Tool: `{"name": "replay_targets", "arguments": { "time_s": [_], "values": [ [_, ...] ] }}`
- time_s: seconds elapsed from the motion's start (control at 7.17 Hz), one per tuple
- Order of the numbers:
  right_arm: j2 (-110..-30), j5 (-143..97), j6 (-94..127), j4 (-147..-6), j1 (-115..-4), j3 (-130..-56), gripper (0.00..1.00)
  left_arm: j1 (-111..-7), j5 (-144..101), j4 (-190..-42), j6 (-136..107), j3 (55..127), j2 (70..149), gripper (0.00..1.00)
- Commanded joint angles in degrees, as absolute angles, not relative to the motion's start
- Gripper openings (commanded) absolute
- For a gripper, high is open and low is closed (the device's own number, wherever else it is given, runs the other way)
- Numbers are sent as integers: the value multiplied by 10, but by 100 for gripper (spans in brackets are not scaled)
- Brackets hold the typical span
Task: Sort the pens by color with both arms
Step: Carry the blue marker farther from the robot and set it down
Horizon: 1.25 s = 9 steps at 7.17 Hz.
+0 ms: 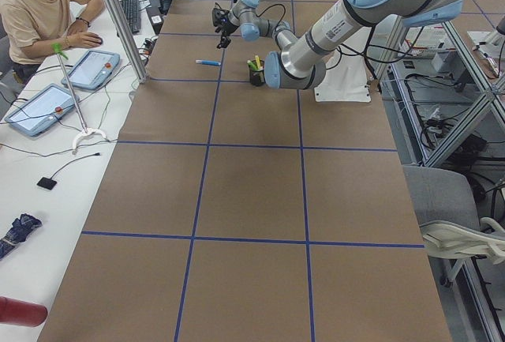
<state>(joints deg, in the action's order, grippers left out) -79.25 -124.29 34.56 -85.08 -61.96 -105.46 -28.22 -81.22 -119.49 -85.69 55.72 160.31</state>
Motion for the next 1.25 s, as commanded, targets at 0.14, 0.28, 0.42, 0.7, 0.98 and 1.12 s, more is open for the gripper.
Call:
{"name": "replay_targets", "arguments": {
  "time_s": [0.14,0.28,0.42,0.7,0.98,1.12],
  "values": [
    [-788,-1245,352,-851,-620,-1056,100,-339,-980,-1004,-759,649,1607,99],
    [-784,-1246,353,-851,-619,-1057,100,-361,-1021,-960,-717,663,1607,99],
    [-774,-1247,354,-851,-619,-1059,100,-387,-1069,-915,-668,682,1606,99],
    [-740,-1248,397,-856,-612,-1060,100,-446,-1171,-820,-556,771,1562,99],
    [-703,-1248,467,-859,-586,-1063,100,-484,-1202,-786,-448,934,1417,99],
    [-681,-1246,519,-860,-570,-1063,100,-508,-1218,-785,-400,985,1354,99]
  ]
}}
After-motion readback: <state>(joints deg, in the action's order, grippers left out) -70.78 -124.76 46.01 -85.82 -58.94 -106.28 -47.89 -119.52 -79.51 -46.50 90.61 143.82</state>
